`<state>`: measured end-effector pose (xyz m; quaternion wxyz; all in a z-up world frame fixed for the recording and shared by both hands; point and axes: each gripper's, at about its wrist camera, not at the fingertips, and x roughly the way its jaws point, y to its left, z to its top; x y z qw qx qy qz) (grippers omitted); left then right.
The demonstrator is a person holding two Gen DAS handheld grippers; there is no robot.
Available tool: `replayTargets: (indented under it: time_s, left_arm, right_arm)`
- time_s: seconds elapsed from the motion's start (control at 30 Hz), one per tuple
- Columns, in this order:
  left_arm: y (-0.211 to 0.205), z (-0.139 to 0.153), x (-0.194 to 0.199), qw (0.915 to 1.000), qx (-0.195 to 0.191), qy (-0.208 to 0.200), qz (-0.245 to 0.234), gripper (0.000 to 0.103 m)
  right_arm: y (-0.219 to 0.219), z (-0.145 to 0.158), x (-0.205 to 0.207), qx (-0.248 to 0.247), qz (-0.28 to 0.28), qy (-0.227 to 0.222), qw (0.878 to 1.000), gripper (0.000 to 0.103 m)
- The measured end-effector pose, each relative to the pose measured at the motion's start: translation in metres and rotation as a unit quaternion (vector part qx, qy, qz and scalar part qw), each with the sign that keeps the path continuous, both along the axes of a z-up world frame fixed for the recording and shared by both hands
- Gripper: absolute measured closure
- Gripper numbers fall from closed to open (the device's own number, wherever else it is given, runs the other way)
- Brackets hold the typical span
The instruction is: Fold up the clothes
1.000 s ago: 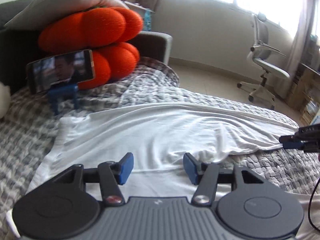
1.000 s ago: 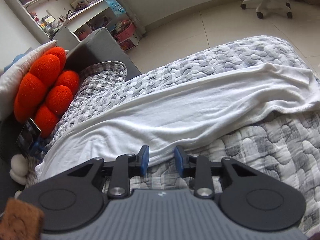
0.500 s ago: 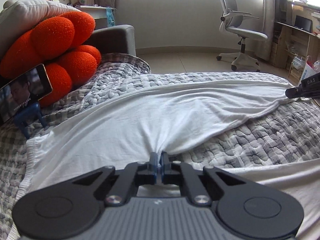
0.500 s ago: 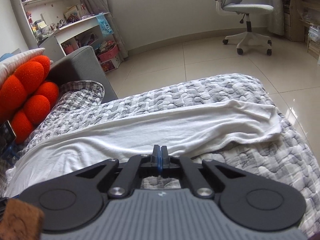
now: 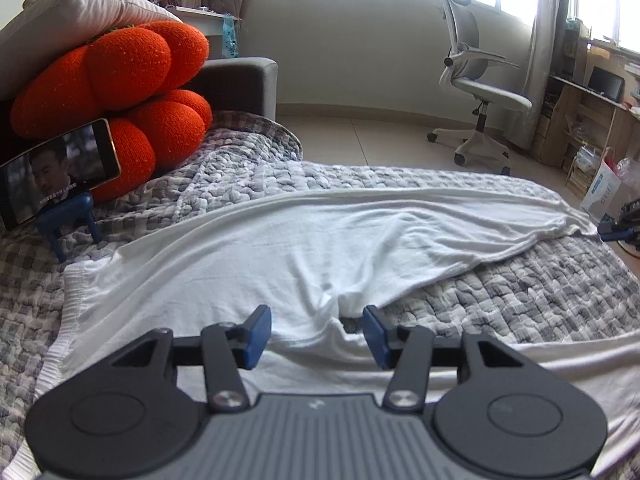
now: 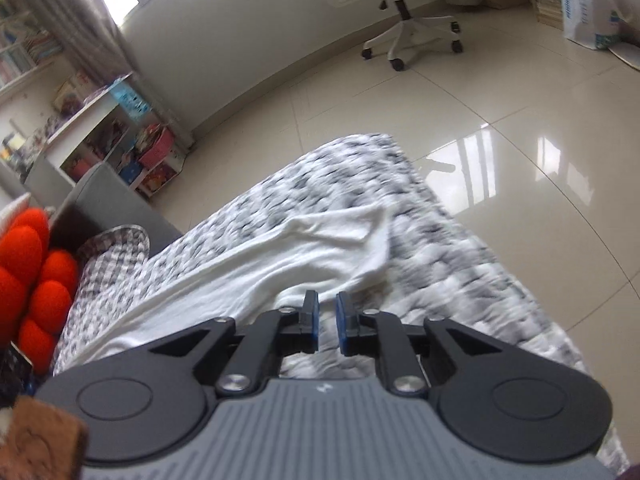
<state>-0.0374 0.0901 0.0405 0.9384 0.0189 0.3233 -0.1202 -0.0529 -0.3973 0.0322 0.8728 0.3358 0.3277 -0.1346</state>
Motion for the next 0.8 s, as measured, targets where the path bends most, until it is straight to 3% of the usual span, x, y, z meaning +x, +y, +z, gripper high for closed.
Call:
replayTargets:
  time_s: [0.1, 0.13, 0.33, 0.4, 0.47, 0.57, 0.7, 0.8]
  left_arm:
    - [0.002, 0.003, 0.007, 0.9997, -0.023, 0.002, 0.004, 0.051]
    - [0.002, 0.003, 0.01, 0.9995, -0.031, 0.005, 0.005, 0.051]
    - [-0.01, -0.009, 0.02, 0.9994, -0.029, 0.02, -0.002, 0.052]
    - [-0.011, -0.014, 0.025, 0.9993, -0.026, 0.026, -0.001, 0.051]
    - [-0.011, -0.019, 0.03, 0.9991, -0.025, 0.034, 0.003, 0.051]
    - [-0.011, -0.021, 0.034, 0.9986, -0.022, 0.047, 0.005, 0.055]
    - [-0.003, -0.008, 0.024, 0.9988, -0.037, 0.033, -0.003, 0.055]
    - [0.002, -0.013, 0.032, 0.9978, -0.044, 0.05, 0.005, 0.054]
  right_arm:
    - [-0.022, -0.002, -0.002, 0.037, -0.018, 0.003, 0.999, 0.076]
    - [-0.025, -0.003, -0.001, 0.044, -0.02, 0.005, 0.999, 0.064]
    - [-0.027, -0.012, 0.014, 0.046, -0.03, 0.01, 0.998, 0.061]
    - [-0.02, -0.008, 0.02, 0.016, -0.02, 0.014, 1.0, 0.066]
    - [-0.013, -0.006, 0.024, -0.029, -0.007, 0.027, 0.999, 0.102]
    - [-0.009, 0.004, 0.024, -0.092, 0.004, 0.037, 0.995, 0.102]
    - [-0.024, 0.033, 0.014, -0.12, 0.007, 0.012, 0.993, 0.102]
    - [-0.025, 0.035, 0.023, -0.15, 0.025, 0.035, 0.988, 0.102]
